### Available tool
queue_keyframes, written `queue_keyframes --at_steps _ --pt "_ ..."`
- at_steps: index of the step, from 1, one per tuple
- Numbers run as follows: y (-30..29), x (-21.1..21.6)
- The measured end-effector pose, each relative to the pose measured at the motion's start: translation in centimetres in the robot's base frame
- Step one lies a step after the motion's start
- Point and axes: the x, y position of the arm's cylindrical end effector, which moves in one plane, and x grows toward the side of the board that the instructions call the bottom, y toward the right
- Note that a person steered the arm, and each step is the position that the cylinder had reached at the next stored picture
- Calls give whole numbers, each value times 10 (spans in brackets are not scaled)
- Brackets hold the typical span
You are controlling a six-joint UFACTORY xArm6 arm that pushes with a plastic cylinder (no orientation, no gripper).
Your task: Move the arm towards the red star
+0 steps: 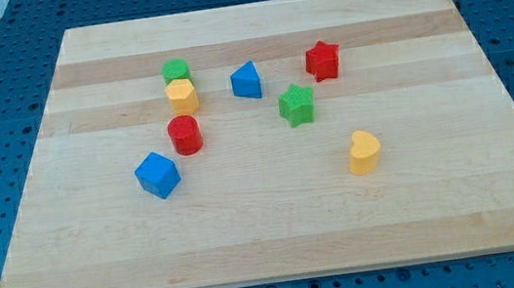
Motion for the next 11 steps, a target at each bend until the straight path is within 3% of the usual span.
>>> queue_keyframes --at_steps 1,3,4,5,7,9,10,11 --pt "-91 2" --pt "-107 3" --pt "-182 4" --pt "-213 6" --pt "-2 16" --pt "-137 38" --pt "-162 38" --pt "-125 62"
